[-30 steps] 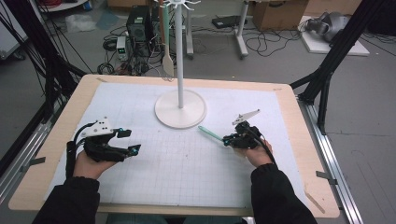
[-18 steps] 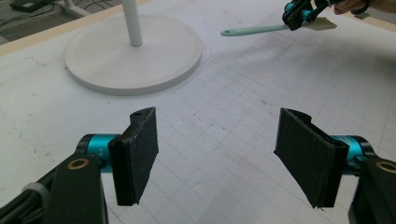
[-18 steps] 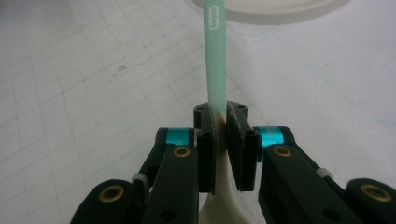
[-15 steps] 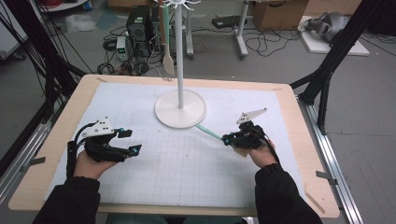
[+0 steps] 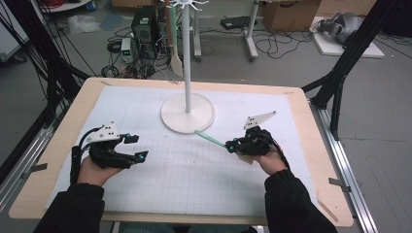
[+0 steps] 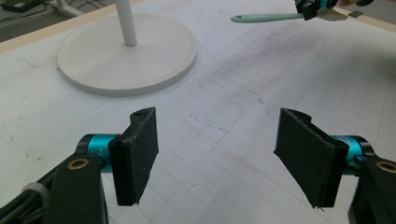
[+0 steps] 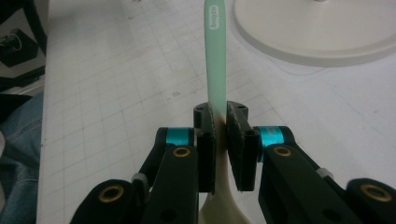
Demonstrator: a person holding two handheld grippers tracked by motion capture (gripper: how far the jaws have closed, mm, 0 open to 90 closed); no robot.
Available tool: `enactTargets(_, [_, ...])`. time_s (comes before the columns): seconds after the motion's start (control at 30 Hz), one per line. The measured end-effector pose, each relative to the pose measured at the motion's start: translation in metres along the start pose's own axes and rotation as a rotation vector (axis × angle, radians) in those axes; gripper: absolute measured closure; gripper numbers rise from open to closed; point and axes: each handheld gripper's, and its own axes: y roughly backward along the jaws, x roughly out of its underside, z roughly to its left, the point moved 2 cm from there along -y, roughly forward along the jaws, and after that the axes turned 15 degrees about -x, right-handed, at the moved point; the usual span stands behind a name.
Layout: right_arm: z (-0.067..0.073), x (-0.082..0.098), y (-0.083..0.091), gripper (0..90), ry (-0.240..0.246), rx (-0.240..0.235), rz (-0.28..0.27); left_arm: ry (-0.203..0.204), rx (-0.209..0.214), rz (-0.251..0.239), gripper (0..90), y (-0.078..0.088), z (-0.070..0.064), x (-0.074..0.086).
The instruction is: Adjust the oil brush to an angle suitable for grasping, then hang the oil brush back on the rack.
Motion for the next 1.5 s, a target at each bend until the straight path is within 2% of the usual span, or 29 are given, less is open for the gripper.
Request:
enactTargets(0.27, [0.010, -0.010, -0.004, 82.6, 0.027, -0.021, 0.001, -0.004, 0.002, -0.001, 30.0, 0.001, -0.001, -0.001])
enactTargets(0.63, [0.014, -0.017, -0.009, 82.6, 0.059, -0.037, 0.004, -0.011, 0.014, 0.002, 30.0, 0.000, -0.004, -0.002])
enactTargets(0.83, [0.015, -0.018, -0.010, 82.6, 0.056, -0.042, 0.007, -0.014, 0.015, 0.002, 30.0, 0.000, -0.004, -0.002])
enactTargets(1.13, [0.016, -0.023, -0.014, 82.6, 0.063, -0.057, 0.008, -0.019, 0.039, 0.005, 30.0, -0.003, -0.007, -0.002])
enactTargets(1.5, [0.019, -0.041, -0.022, 82.6, 0.088, -0.104, 0.014, -0.033, 0.085, 0.002, 31.2, -0.009, -0.013, -0.012])
